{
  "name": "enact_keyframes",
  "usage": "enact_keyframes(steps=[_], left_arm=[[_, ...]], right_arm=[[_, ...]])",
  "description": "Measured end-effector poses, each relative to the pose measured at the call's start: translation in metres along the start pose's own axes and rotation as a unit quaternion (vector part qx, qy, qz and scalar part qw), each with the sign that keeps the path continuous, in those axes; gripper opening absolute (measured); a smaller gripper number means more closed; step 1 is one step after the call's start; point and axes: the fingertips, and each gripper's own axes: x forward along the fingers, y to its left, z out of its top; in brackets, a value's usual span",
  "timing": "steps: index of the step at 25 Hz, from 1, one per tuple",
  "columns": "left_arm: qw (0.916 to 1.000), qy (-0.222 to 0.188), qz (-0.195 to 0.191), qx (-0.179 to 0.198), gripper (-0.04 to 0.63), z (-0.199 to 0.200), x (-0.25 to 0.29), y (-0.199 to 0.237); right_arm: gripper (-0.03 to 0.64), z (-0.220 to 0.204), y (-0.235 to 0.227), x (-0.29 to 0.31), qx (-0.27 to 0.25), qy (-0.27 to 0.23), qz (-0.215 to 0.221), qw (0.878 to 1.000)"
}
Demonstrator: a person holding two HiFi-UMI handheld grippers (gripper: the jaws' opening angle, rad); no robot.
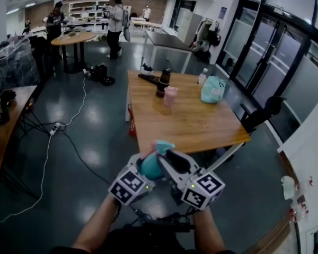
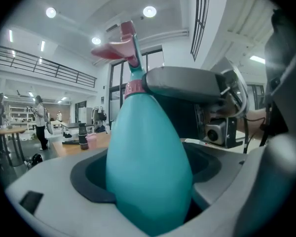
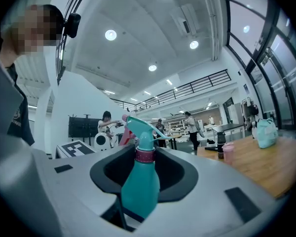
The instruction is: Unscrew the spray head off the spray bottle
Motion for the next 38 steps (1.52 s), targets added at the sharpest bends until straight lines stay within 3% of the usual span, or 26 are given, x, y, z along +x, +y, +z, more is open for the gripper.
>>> enact_keyframes(steps=[9, 15, 17, 21, 26, 33, 38], left_arm=[[0.9916, -0.028, -0.126, 0.001, 0.424, 0.015, -0.014, -0.032], [0.9844, -0.052, -0.168, 0.001, 0.423, 0.026, -0.021, -0.043], [0.9871, -0.055, -0.15, -0.004, 0.423, 0.027, -0.02, -0.037], [0.997, -0.037, -0.068, -0.005, 0.425, 0.02, -0.012, -0.012], [0.9996, -0.024, -0.012, -0.009, 0.424, 0.014, -0.009, 0.003], [0.9998, -0.019, 0.003, -0.009, 0.424, 0.015, -0.003, 0.001], [0.9996, -0.023, -0.015, -0.006, 0.425, 0.019, -0.004, -0.004]], right_arm=[[0.133, 0.011, 0.016, -0.018, -0.002, -0.015, 0.123, 0.992], [0.133, 0.018, 0.025, -0.024, -0.01, -0.027, 0.172, 0.985], [0.14, 0.019, 0.023, -0.022, -0.014, -0.031, 0.154, 0.987], [0.141, 0.022, 0.009, -0.016, 0.006, -0.051, 0.091, 0.995], [0.141, 0.016, 0.004, -0.007, 0.027, -0.056, 0.044, 0.997], [0.141, 0.011, 0.002, -0.001, 0.019, -0.053, 0.006, 0.998], [0.141, 0.014, 0.004, -0.004, 0.005, -0.05, 0.022, 0.998]])
